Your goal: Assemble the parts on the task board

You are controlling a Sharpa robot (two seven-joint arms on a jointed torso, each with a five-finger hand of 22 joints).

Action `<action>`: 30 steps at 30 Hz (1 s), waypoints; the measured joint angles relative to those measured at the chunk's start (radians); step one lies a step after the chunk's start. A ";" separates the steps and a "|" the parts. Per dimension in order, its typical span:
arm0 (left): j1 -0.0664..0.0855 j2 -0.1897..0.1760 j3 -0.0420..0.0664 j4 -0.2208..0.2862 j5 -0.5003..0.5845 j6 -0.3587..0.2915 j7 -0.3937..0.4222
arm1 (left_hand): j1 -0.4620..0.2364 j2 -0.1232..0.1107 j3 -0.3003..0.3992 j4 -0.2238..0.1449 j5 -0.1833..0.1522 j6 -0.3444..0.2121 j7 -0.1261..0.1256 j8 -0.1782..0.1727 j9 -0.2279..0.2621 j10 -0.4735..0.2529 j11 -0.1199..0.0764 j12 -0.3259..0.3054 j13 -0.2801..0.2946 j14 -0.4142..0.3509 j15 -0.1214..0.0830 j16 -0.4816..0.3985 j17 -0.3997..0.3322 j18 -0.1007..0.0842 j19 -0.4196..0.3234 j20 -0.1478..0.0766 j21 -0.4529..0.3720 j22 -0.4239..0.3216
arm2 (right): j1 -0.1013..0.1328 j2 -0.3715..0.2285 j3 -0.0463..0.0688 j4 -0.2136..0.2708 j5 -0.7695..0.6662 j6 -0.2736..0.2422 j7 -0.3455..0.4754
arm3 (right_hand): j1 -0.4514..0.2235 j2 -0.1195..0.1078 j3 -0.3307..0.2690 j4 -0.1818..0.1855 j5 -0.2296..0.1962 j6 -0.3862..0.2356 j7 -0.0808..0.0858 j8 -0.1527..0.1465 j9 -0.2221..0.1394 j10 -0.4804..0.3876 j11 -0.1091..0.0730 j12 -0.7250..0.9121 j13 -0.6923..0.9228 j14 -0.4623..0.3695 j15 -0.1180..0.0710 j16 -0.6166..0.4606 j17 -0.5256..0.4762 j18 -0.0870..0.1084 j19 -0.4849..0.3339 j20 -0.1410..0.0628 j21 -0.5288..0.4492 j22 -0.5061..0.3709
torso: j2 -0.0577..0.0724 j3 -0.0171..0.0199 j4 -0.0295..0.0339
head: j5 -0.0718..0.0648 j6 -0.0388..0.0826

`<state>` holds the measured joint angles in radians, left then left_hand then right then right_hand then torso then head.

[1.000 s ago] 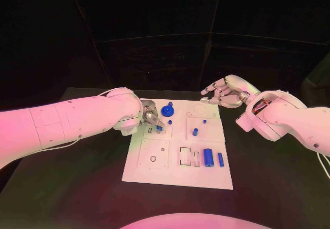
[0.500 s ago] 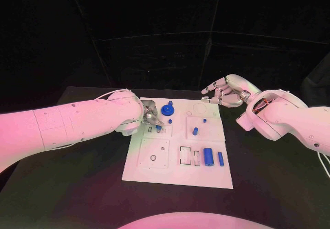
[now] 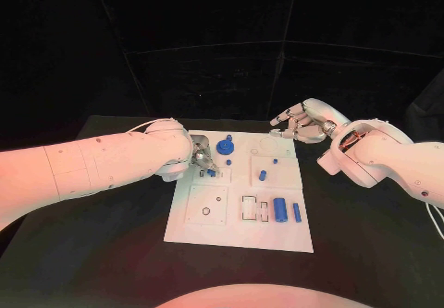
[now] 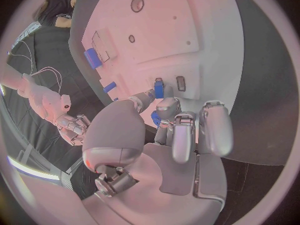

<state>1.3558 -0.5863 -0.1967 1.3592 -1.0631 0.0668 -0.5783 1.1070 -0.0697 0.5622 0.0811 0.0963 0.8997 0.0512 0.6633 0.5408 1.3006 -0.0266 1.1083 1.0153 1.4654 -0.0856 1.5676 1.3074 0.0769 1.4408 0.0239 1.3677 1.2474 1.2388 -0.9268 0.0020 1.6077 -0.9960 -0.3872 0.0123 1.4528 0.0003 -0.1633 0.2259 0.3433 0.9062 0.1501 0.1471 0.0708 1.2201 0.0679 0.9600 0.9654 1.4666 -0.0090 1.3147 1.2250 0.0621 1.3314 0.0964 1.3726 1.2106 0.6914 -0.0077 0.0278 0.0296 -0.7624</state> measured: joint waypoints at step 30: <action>-0.002 0.019 -0.002 -0.023 0.001 0.030 -0.013 | -0.142 -0.020 0.097 -0.070 -0.004 0.012 -0.015 0.023 0.018 0.010 -0.010 0.018 0.011 0.000 0.000 0.000 0.000 0.000 0.004 -0.004 0.009 0.018 | 0.000 0.002 0.000 0.002 0.000 0.002 0.001 | 0.000 0.000 -0.003 0.003 0.005 0.000 0.000 0.004 0.000 -0.004 -0.004 -0.005 -0.004 0.000 0.000 0.000 -0.002 0.016 0.000 0.000 -0.004 -0.006 | 0.000 0.0010 0.0003 | -0.003 -0.004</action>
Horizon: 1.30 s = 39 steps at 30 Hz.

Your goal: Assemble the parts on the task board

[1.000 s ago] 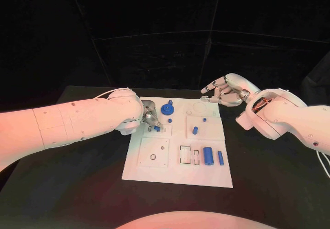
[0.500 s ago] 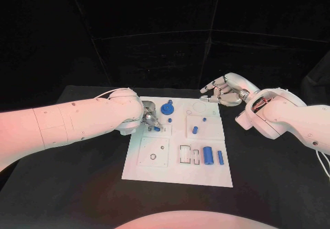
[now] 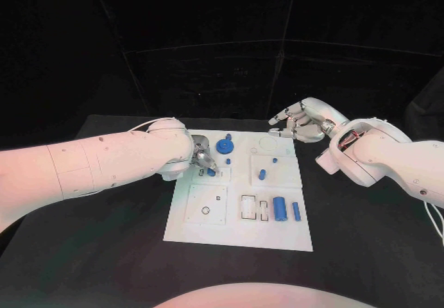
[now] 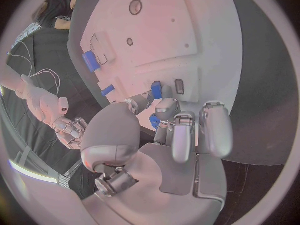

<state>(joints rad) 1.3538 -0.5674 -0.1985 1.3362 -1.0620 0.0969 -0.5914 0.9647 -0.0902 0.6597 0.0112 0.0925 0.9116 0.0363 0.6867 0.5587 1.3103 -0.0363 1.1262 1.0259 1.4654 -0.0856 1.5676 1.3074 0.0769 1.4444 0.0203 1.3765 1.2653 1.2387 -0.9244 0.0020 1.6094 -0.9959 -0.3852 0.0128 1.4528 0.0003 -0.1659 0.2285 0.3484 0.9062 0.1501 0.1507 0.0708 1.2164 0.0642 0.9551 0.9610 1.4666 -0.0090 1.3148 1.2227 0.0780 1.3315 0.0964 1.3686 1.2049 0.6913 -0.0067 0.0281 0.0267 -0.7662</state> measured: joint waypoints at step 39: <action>-0.001 0.008 -0.001 -0.014 0.013 0.010 -0.010 | -0.080 -0.006 -0.204 0.080 0.001 0.034 -0.015 0.014 0.002 0.014 -0.007 0.031 0.029 0.000 -0.007 0.000 0.000 0.000 0.013 -0.006 0.014 0.029 | 0.000 0.001 0.000 0.000 0.000 -0.001 0.002 | 0.000 0.000 0.000 0.000 0.000 0.000 0.000 0.000 0.000 0.000 0.000 0.000 -0.004 0.000 0.000 -0.005 -0.002 0.000 -0.007 0.000 0.000 -0.002 | -0.001 -0.0004 0.0001 | -0.008 -0.004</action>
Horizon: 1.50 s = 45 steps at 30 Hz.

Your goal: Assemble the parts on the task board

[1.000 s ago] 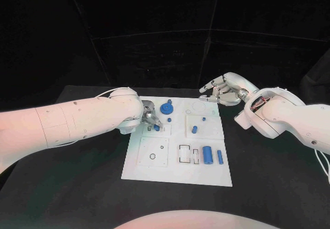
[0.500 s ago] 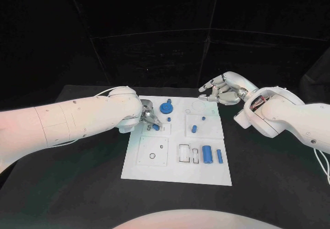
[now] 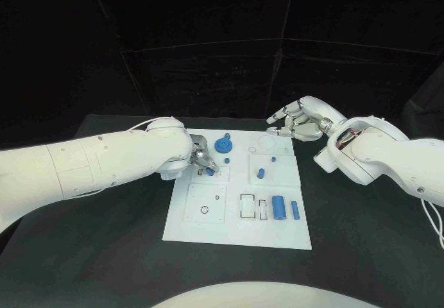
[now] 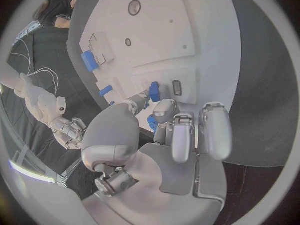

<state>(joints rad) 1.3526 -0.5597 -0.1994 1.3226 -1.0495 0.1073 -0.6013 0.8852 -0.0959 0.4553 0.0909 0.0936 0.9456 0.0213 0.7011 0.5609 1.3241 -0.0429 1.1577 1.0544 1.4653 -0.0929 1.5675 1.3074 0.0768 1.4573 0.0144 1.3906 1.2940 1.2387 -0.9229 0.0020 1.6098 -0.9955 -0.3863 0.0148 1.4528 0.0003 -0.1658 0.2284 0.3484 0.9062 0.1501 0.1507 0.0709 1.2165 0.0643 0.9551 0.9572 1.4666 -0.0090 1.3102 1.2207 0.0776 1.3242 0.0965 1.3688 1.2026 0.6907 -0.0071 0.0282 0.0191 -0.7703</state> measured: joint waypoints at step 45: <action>-0.037 -0.087 0.000 0.109 0.044 -0.331 0.077 | 0.177 0.044 0.079 -0.098 0.002 -0.019 0.003 0.004 0.007 -0.002 -0.002 -0.008 -0.011 0.003 -0.011 0.000 0.000 0.000 0.007 -0.007 0.000 0.007 | 0.000 -0.003 0.000 -0.008 0.005 0.000 0.000 | 0.000 0.000 -0.003 0.003 0.000 0.000 0.000 0.000 0.000 0.000 0.000 0.000 -0.001 0.000 0.000 0.000 0.000 0.000 0.000 0.000 -0.004 -0.003 | -0.001 0.0012 0.0031 | 0.007 0.001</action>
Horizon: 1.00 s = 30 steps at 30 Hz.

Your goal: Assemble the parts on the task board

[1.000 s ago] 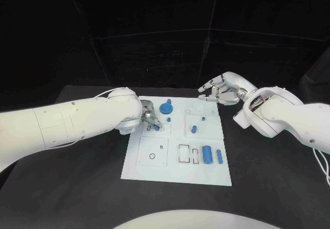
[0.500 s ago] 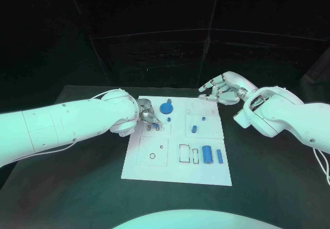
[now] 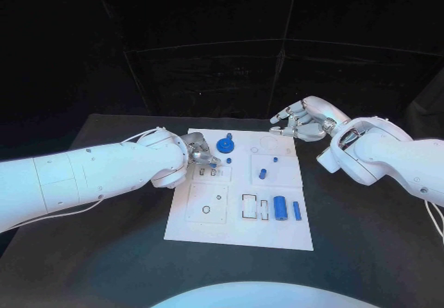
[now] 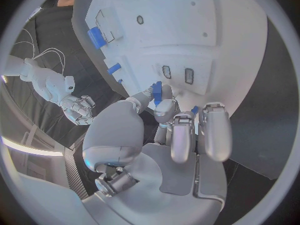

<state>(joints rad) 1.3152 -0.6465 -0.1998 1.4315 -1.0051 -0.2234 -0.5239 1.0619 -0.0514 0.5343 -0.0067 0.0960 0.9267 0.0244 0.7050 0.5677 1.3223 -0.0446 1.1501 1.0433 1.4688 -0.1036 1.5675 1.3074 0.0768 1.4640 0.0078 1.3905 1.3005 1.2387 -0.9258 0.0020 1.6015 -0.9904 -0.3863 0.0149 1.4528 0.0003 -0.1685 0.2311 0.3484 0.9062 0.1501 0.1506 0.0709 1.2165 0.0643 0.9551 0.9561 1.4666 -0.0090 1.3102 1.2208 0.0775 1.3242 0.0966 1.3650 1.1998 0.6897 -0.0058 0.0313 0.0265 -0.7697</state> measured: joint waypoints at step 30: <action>-0.029 0.015 0.001 -0.020 -0.116 0.009 0.006 | -0.004 -0.016 0.002 0.001 -0.007 0.004 -0.004 0.013 0.004 0.008 -0.007 0.000 0.000 0.000 0.000 0.000 0.000 0.000 0.000 0.000 0.000 0.004 | 0.000 0.000 0.000 -0.002 0.001 0.000 0.000 | 0.000 0.000 0.000 0.000 0.000 0.000 0.000 0.000 0.000 0.000 0.000 0.000 0.000 0.000 0.000 0.000 0.000 0.000 0.000 0.000 0.000 0.000 | 0.001 -0.0012 -0.0019 | 0.003 -0.011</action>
<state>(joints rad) 1.2867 -0.6317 -0.1984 1.4113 -1.1215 -0.2146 -0.5179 1.0575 -0.0679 0.5359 -0.0058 0.0887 0.9306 0.0205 0.7175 0.5720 1.3300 -0.0513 1.1501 1.0435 1.4687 -0.1035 1.5676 1.3074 0.0768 1.4639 0.0078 1.3905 1.3042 1.2387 -0.9253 0.0019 1.5993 -0.9890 -0.3860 0.0148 1.4528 0.0003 -0.1685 0.2311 0.3484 0.9062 0.1501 0.1506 0.0709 1.2165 0.0643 0.9551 0.9563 1.4666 -0.0090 1.3102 1.2208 0.0774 1.3243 0.0966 1.3650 1.2000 0.6912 -0.0071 0.0293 0.0296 -0.7805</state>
